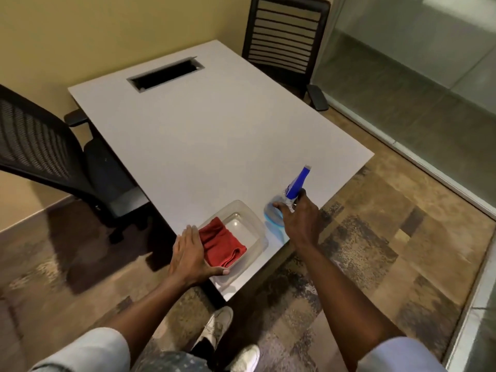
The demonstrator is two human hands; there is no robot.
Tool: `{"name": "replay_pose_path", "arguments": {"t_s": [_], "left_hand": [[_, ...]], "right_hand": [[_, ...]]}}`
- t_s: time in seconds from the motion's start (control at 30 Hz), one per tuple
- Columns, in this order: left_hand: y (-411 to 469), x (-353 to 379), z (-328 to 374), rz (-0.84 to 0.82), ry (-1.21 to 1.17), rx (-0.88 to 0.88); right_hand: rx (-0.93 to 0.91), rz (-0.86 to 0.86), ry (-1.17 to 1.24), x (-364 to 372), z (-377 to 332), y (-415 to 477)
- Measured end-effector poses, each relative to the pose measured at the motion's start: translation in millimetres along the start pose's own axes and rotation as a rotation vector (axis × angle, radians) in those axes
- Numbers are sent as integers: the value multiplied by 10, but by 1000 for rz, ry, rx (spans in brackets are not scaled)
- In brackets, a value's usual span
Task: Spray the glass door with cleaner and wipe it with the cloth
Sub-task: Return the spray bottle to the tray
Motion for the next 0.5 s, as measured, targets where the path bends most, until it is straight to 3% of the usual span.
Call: {"name": "replay_pose_path", "arguments": {"t_s": [0.5], "left_hand": [[128, 134, -9, -72, -67, 10]], "right_hand": [[62, 24, -41, 573, -18, 261]]}}
Point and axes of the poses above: each hand's wrist, its own y-axis towards the middle knuckle, its own x-axis out of the palm, z = x × y, the point moved 1 cm from there along y, towards the middle knuckle
